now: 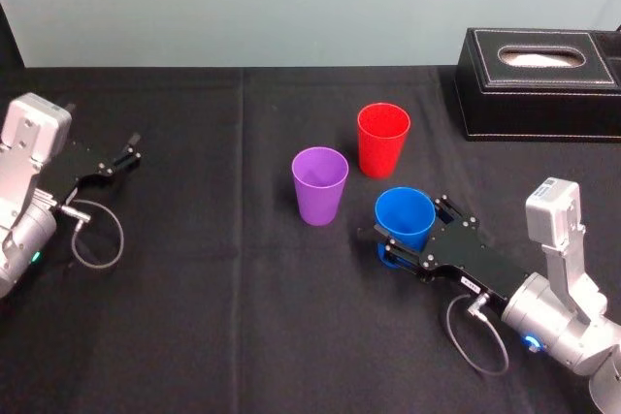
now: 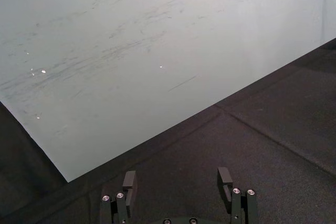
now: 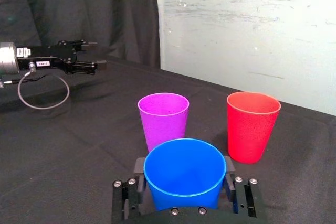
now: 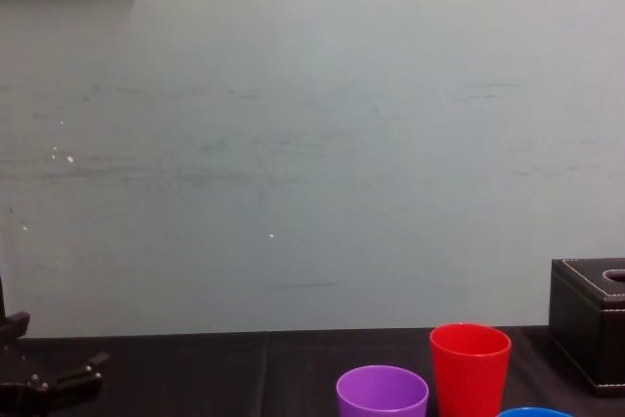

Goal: Stack the three plastic cups sequentially using one hand.

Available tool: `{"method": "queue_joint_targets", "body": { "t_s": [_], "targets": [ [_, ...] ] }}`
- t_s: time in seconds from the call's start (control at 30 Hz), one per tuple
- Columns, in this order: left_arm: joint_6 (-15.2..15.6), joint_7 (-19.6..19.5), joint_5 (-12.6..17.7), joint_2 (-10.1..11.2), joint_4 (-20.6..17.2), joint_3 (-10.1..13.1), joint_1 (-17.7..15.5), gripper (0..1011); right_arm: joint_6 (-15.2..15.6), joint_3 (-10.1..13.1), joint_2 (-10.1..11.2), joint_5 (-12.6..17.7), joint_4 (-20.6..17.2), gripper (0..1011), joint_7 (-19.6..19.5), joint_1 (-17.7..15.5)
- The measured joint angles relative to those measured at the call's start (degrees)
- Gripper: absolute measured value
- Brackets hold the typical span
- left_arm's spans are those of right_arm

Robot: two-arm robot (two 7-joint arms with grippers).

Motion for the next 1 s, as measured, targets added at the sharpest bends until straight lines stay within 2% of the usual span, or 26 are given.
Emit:
{"method": "queue_joint_targets", "body": {
  "t_s": [0.17, 0.6, 0.8, 1.0],
  "targets": [
    [0.00, 0.00, 0.00, 0.00, 0.00, 0.00, 0.00, 1004, 0.00, -0.01, 0.02, 0.01, -0.02, 792, 0.00, 0.00],
    [0.00, 0.00, 0.00, 0.00, 0.00, 0.00, 0.00, 1005, 0.37, 0.25, 0.13, -0.12, -0.88, 734, -0.42, -0.11],
    [0.00, 0.00, 0.00, 0.00, 0.00, 0.00, 0.00, 1005, 3.03, 1.72, 1.08, 0.94, -4.87, 733, -0.87, -0.59],
    [0.00, 0.00, 0.00, 0.00, 0.00, 0.00, 0.00, 1004, 7.66, 2.46, 2.25, 2.39, -8.98, 733, -1.32, -0.25]
  ]
}}
